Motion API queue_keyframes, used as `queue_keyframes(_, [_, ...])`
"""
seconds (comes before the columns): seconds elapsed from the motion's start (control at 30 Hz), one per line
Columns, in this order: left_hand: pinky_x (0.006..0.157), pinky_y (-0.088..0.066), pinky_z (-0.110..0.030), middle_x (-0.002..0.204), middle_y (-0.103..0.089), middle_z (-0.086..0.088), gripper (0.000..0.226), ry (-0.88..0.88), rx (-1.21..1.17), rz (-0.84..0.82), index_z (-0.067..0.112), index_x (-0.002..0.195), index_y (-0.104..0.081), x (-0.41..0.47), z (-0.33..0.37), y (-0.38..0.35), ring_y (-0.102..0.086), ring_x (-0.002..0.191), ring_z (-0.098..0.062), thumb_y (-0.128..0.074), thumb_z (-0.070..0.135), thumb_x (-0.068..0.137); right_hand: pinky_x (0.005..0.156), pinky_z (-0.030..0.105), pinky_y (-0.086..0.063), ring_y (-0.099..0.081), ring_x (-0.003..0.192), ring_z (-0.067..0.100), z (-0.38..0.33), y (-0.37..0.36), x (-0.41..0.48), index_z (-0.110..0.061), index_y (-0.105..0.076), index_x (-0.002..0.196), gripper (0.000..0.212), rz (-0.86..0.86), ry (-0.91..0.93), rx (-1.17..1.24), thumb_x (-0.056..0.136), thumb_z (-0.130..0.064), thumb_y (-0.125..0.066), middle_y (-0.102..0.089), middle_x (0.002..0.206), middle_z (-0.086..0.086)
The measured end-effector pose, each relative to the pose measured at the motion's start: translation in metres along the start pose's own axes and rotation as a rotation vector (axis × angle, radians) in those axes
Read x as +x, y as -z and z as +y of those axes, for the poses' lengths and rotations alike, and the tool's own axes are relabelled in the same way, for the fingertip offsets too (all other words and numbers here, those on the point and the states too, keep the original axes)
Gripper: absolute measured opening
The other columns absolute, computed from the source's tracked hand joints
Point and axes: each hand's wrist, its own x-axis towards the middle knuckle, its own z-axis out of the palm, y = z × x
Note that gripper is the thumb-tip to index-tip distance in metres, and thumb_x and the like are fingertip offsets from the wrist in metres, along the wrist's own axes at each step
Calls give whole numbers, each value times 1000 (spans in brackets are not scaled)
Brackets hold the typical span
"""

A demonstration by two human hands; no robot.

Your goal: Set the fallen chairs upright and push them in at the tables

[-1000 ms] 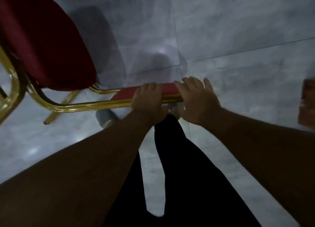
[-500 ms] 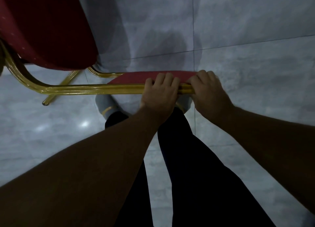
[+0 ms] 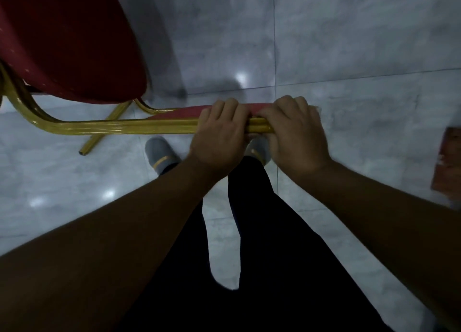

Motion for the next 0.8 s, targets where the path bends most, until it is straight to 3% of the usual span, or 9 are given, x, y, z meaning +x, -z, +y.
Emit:
queue_keyframes(0.1, [81,-42,-45,105,-60,-18,42,28,-74,26,3,106,-60,-25,-7,59,-54,91,-35,-51,43,97,87,37,-33,-42,98,25,-48,38,-13,-16,-66,116,39,93,85,65,85,-29,-48,-60,107,9])
queue_keyframes(0.17, [85,-40,-44,107,-60,-18,45,61,-111,29,1,106,-61,-45,-16,101,-54,94,-36,-49,44,98,91,39,-35,-43,103,25,-77,62,-23,-15,-64,121,38,138,174,97,89,-32,-52,-61,112,10])
queue_keyframes(0.27, [91,-35,-40,107,-59,-18,44,78,-190,91,2,108,-58,-76,-32,161,-51,97,-33,-47,44,100,97,43,-36,-50,110,27,-95,95,-39,-14,-59,126,43,200,135,210,90,-38,-60,-62,120,11])
queue_keyframes(0.37, [94,-36,-36,110,-59,-17,37,97,-250,121,5,114,-57,-112,-51,213,-48,103,-27,-50,38,99,97,41,-37,-56,108,31,-114,118,-48,-14,-57,120,33,248,191,273,91,-27,-61,-64,115,12])
queue_keyframes(0.5, [91,-46,-39,111,-60,-7,37,178,-255,87,10,116,-60,-152,-64,270,-52,104,-21,-63,38,92,98,22,-29,-53,101,23,-179,138,-54,-10,-64,109,23,231,284,298,92,-24,-58,-64,105,7])
queue_keyframes(0.57, [93,-46,-38,113,-62,-4,40,143,-221,102,12,117,-62,-164,-60,299,-55,106,-22,-66,42,90,97,19,-28,-52,97,23,-212,146,-57,-9,-67,105,23,258,303,272,93,-26,-57,-65,100,6])
queue_keyframes(0.7, [92,-46,-35,114,-66,-5,37,32,-194,155,12,120,-65,-181,-47,336,-57,105,-22,-55,40,96,86,38,-42,-57,92,29,-268,157,-59,-7,-70,106,27,259,384,194,96,-28,-56,-67,98,6])
queue_keyframes(0.8, [84,-47,-36,106,-68,-6,41,64,-140,235,9,115,-68,-201,-56,350,-59,95,-24,-52,44,98,82,41,-43,-57,93,26,-300,164,-62,-13,-71,108,26,264,421,160,93,-30,-59,-67,100,3])
